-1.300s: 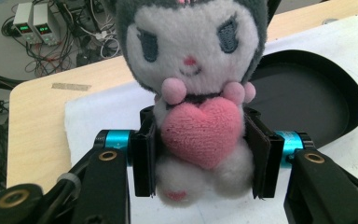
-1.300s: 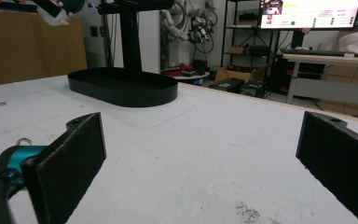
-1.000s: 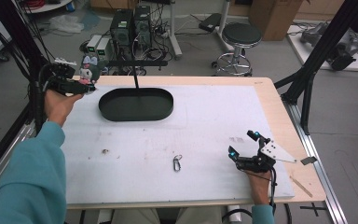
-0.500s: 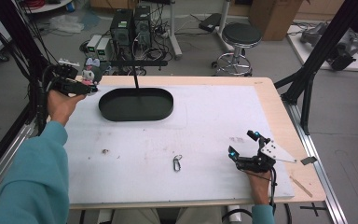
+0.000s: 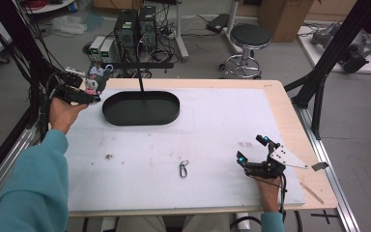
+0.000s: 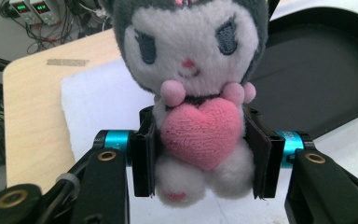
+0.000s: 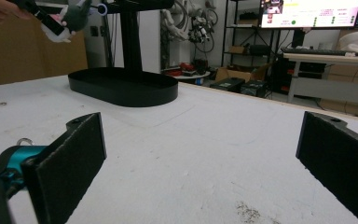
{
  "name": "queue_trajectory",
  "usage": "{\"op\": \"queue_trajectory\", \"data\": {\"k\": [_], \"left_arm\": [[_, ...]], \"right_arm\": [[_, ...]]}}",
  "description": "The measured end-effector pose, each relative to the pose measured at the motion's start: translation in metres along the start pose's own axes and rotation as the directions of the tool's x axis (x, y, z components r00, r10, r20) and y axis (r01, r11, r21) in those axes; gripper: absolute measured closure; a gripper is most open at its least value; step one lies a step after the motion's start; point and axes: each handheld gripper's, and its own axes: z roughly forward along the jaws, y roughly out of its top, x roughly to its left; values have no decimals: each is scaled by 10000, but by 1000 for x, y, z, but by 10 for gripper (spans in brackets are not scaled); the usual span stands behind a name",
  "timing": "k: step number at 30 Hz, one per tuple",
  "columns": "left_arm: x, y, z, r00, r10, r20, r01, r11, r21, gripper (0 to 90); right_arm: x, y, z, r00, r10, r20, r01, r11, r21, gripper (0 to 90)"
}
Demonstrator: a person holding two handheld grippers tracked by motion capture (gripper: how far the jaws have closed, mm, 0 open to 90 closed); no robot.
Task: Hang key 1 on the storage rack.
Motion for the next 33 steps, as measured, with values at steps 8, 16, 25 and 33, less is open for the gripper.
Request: {"op": "queue_trajectory", "data": {"k": [8,16,25,33], "left_arm": [[-3,0,14,9999,108,-9,-108,9998,183,528],[-3,0,24,10000,68,13,-68,9999,143,524],[-3,-2,29,9997,52,253,-55,9999,137,488],[-3,-2,25,9996,214,200,-202,9980,-599,320]], "right_arm": [[0,0,1,10000,-76,-22,75,10000,-50,6],[0,0,1,10000,-69,-12,69,10000,-46,7],[1,0,0,10000,-26,-16,26,10000,31,7],[1,0,0,10000,-96,5,96,9999,29,7]]}}
